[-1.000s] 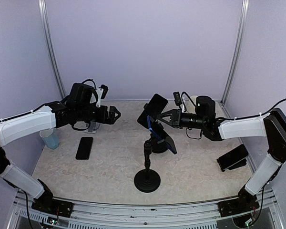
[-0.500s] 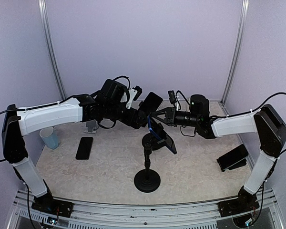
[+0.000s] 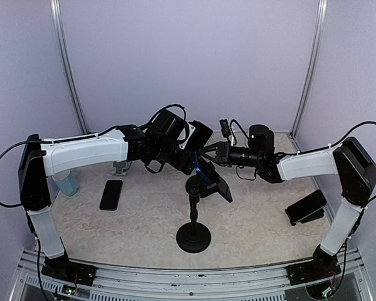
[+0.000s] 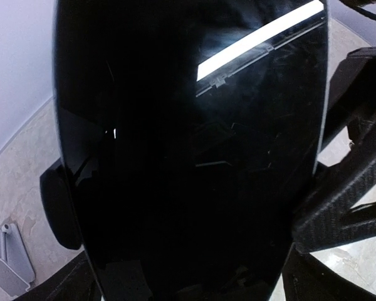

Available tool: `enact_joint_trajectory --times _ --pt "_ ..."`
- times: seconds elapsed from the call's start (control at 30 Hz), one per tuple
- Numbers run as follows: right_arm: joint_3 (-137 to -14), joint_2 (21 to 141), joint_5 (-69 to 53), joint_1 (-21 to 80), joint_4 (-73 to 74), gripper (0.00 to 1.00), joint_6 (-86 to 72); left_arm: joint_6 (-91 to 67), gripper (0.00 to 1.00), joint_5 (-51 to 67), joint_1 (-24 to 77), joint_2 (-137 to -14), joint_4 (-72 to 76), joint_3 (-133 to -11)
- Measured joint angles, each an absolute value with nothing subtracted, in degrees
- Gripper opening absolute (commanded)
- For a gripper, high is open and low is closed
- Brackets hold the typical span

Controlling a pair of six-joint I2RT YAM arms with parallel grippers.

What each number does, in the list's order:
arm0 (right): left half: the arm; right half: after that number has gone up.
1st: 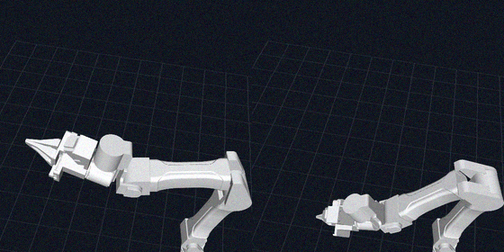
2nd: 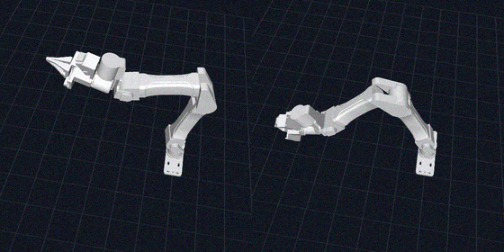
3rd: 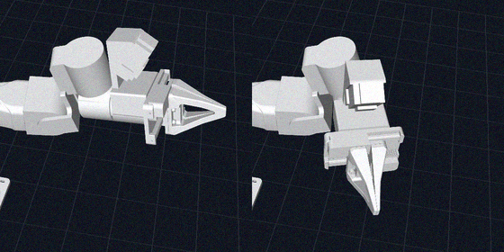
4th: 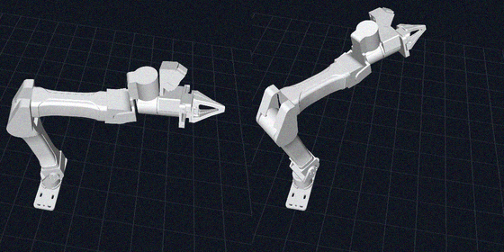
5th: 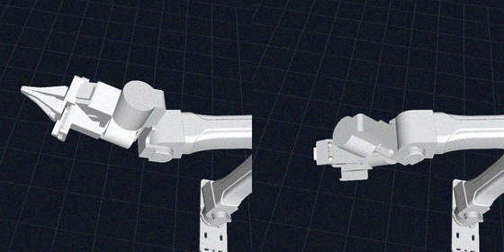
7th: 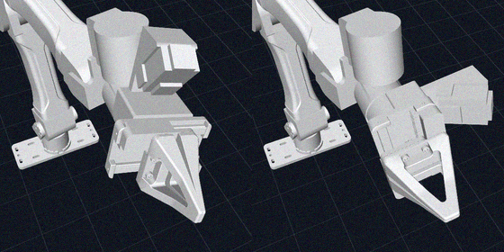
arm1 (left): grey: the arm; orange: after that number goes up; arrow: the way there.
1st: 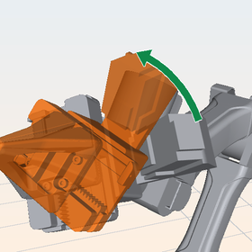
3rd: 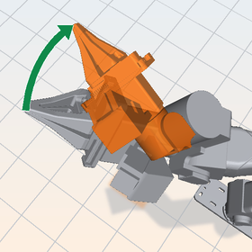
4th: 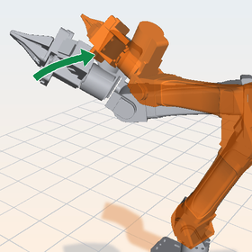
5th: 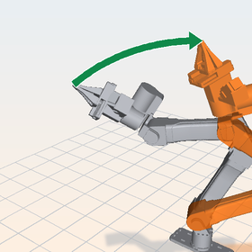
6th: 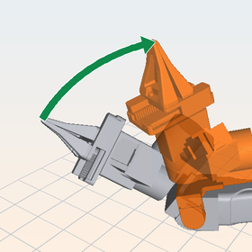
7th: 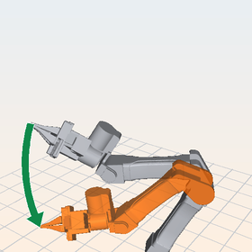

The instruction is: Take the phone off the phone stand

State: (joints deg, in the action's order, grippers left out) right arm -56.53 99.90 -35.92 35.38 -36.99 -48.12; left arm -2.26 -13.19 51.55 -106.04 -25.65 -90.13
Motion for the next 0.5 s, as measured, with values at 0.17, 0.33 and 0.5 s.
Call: enact_joint_trajectory --times 0.17,0.33,0.5 --pt "-56.53 99.88 -35.79 35.42 -37.08 0.0 -48.29 -2.35 0.72 -15.46 51.51 -106.17 -25.82 -90.19" --pt "-56.51 99.88 -35.51 35.44 -37.17 0.0 -48.36 -2.55 0.58 -16.08 51.68 -106.26 -26.02 -90.19" --pt "-56.23 99.88 -35.05 35.53 -37.65 0.0 -48.31 -3.11 0.52 -15.94 51.4 -106.26 -25.98 -90.19"
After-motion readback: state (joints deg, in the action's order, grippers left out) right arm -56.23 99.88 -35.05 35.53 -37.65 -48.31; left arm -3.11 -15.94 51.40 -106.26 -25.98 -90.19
